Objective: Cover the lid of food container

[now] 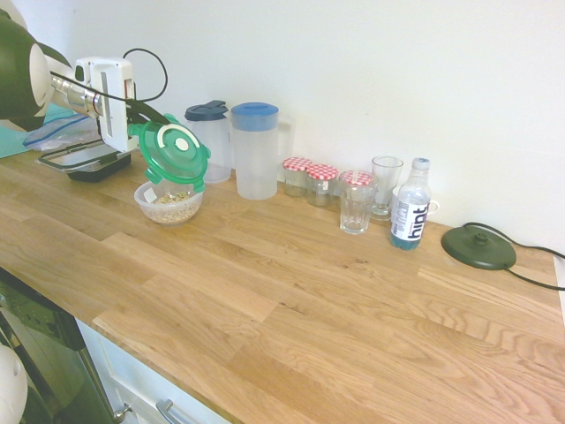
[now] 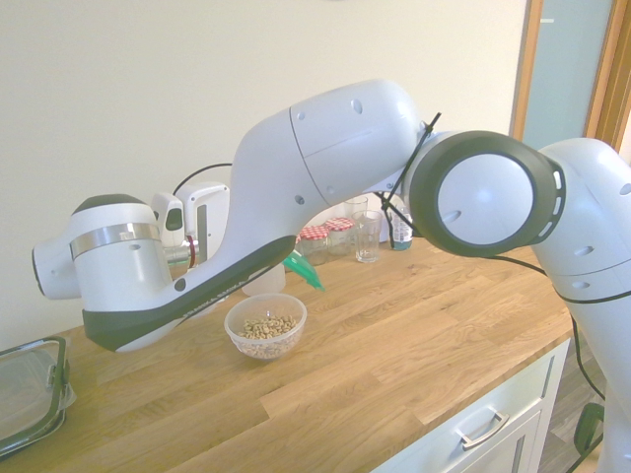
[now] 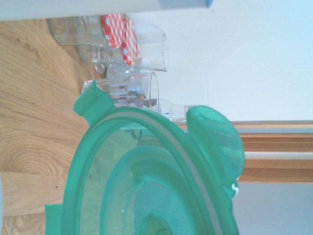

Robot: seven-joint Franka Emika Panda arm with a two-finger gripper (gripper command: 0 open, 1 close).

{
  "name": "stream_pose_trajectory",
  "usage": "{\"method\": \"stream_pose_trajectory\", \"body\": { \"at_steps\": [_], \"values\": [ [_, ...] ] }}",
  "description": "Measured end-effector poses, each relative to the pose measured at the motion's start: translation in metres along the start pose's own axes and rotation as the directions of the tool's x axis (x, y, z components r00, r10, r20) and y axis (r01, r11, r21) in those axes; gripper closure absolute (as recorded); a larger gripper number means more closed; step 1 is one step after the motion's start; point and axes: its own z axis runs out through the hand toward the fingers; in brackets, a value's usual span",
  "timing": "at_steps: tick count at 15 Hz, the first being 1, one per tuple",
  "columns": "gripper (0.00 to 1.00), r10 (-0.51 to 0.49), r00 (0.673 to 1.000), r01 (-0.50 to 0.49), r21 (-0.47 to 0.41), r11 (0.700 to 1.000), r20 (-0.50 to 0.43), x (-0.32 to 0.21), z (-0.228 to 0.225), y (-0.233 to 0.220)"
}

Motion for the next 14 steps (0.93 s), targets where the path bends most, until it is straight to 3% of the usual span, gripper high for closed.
{"method": "stream_pose_trajectory", "body": {
  "at_steps": [4,14],
  "values": [
    [1.0,-0.004,0.998,0.004,0.013,1.0,-0.057,-0.018,-0.025,-0.008],
    [1.0,0.003,0.995,-0.005,-0.022,1.0,-0.102,-0.021,-0.019,-0.025]
  ]
}}
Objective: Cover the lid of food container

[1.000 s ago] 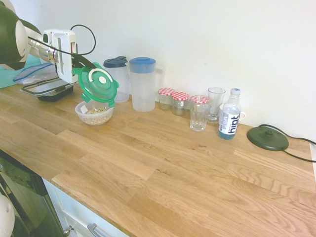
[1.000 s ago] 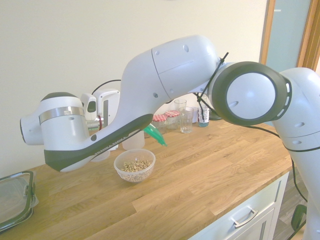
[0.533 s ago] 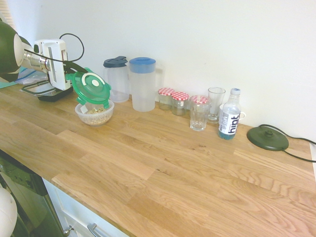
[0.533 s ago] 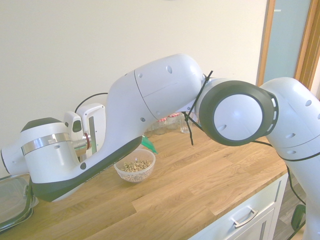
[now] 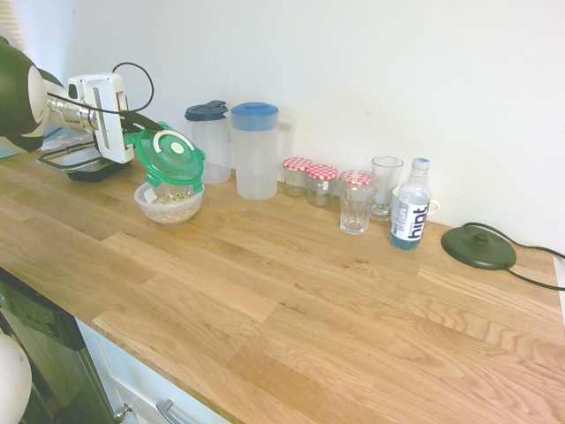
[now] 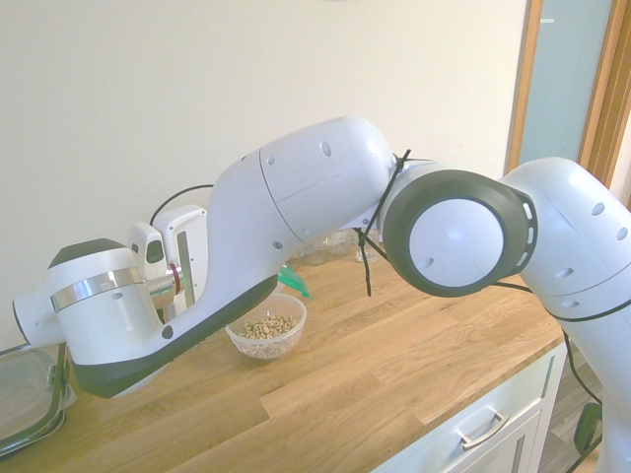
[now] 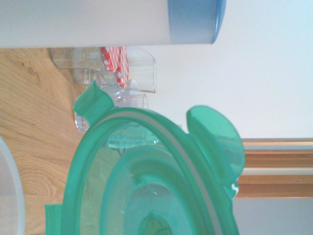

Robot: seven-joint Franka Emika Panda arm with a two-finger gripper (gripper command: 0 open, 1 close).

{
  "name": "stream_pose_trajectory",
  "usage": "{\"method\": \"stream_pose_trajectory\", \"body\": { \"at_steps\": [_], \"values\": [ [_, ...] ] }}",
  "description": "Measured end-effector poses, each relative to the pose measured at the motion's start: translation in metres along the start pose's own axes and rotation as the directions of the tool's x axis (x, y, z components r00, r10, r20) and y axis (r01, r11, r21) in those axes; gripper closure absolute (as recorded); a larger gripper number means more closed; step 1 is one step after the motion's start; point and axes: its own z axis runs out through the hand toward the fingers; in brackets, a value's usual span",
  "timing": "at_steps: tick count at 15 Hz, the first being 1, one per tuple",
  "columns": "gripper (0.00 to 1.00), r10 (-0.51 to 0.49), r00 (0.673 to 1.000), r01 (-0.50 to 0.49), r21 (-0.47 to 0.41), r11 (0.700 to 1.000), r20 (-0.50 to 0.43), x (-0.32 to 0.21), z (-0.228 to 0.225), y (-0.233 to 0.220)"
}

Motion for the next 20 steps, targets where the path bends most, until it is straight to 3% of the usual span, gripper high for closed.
{"method": "stream_pose_trajectory", "body": {
  "at_steps": [20],
  "values": [
    [1.0,-0.04,0.999,0.038,-0.046,0.998,-0.035,-0.032,0.0,-0.032]
  ]
}}
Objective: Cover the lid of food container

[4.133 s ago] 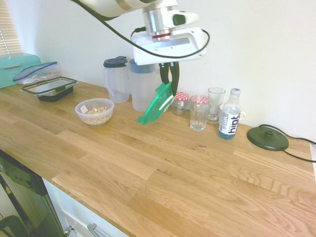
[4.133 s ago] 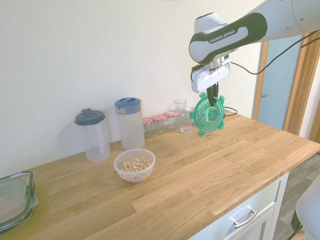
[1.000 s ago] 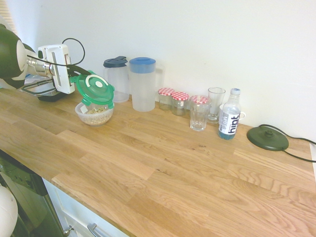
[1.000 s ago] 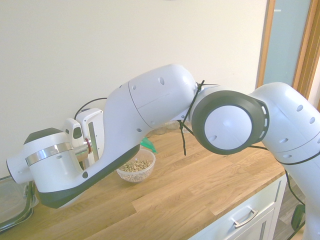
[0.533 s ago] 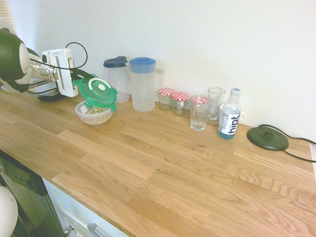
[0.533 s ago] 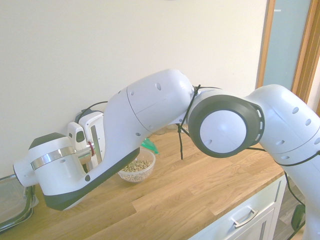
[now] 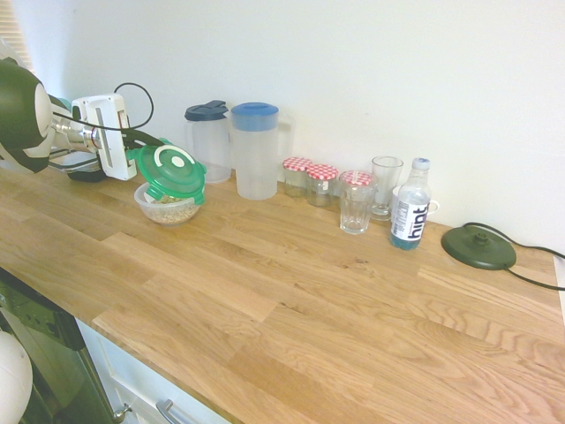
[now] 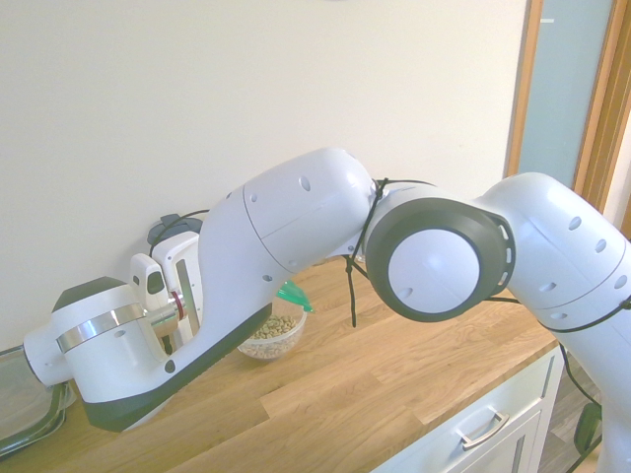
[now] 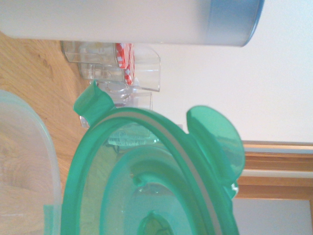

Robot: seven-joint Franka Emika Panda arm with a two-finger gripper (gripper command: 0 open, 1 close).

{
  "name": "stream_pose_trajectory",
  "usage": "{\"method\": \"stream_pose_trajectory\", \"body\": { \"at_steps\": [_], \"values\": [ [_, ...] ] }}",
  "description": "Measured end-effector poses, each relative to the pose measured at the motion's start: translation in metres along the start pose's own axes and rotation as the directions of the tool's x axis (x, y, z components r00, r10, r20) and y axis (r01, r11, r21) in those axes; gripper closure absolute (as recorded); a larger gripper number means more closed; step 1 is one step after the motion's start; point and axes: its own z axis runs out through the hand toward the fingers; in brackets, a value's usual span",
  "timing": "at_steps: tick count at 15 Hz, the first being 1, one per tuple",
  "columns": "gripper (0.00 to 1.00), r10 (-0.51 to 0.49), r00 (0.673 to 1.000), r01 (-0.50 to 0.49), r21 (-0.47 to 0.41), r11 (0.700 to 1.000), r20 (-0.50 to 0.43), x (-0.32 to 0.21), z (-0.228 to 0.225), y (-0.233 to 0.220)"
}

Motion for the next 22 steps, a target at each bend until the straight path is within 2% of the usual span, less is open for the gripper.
{"method": "stream_pose_trajectory", "body": {
  "at_steps": [2,3,8,11,14,18,22],
  "values": [
    [1.0,0.004,1.0,-0.004,0.003,1.0,-0.001,0.0,-0.003,-0.001],
    [0.0,0.005,1.0,-0.005,0.006,1.0,-0.003,0.0,-0.005,-0.002],
    [0.0,-0.003,1.0,0.003,0.023,1.0,-0.021,-0.008,-0.014,-0.006],
    [0.0,-0.015,1.0,0.016,0.062,0.998,-0.024,-0.012,-0.02,-0.01],
    [0.0,-0.053,0.999,0.051,0.135,0.99,0.007,-0.021,-0.032,-0.014],
    [0.0,-0.091,0.994,0.077,0.189,0.979,0.065,-0.027,-0.039,-0.016],
    [0.0,-0.121,0.982,0.072,0.298,0.952,0.148,-0.019,-0.054,-0.003]
  ]
}}
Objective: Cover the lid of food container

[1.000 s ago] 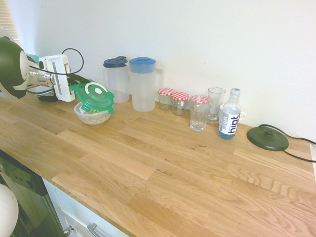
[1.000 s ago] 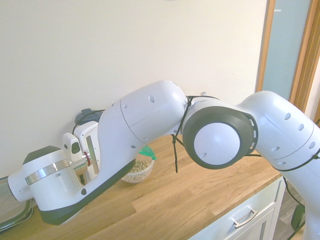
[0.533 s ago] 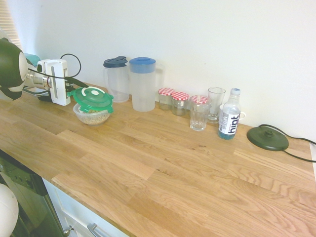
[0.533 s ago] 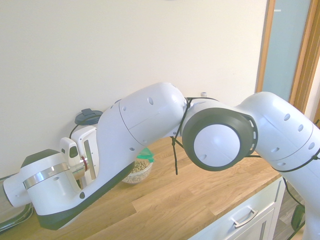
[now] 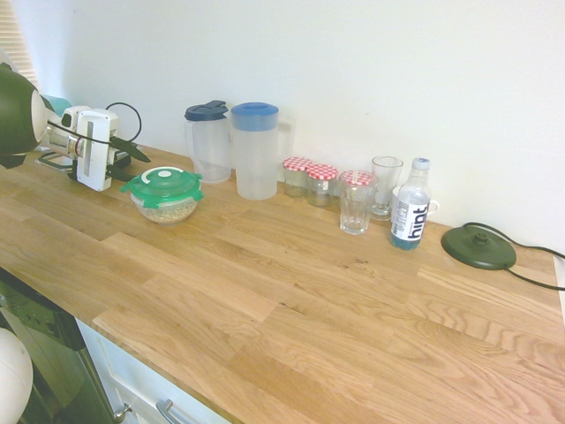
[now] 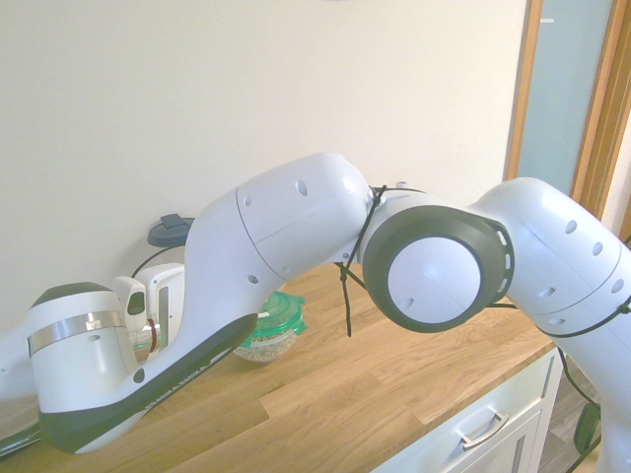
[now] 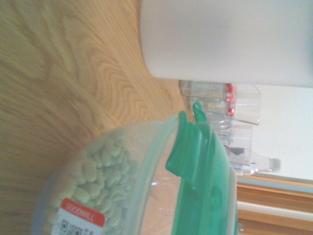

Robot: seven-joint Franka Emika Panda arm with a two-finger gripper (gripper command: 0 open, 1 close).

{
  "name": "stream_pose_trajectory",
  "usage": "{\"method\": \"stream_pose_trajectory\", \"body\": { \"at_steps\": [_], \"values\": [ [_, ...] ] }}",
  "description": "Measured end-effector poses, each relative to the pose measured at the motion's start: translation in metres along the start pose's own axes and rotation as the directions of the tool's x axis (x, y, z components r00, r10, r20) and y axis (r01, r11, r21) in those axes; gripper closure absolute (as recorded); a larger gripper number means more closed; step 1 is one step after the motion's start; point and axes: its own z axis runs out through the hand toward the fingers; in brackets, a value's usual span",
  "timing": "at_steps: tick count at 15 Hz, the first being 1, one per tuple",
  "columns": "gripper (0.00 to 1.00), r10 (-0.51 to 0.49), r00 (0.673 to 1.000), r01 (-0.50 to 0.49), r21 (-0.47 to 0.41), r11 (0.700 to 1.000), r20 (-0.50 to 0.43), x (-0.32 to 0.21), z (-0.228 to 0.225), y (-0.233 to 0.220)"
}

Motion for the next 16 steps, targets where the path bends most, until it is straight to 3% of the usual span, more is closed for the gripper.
{"method": "stream_pose_trajectory", "body": {
  "at_steps": [3,5,9,13,16],
  "values": [
    [0.0,0.006,0.997,-0.011,0.068,0.998,0.078,0.009,-0.01,0.014],
    [0.0,-0.009,0.984,-0.016,0.14,0.99,0.178,0.014,-0.017,0.025],
    [0.0,-0.087,0.924,-0.039,0.319,0.947,0.372,0.022,-0.037,0.076],
    [0.0,-0.188,0.851,-0.101,0.504,0.858,0.49,0.05,0.012,0.106],
    [0.0,-0.27,0.782,-0.188,0.627,0.756,0.561,0.067,0.07,0.118]
  ]
}}
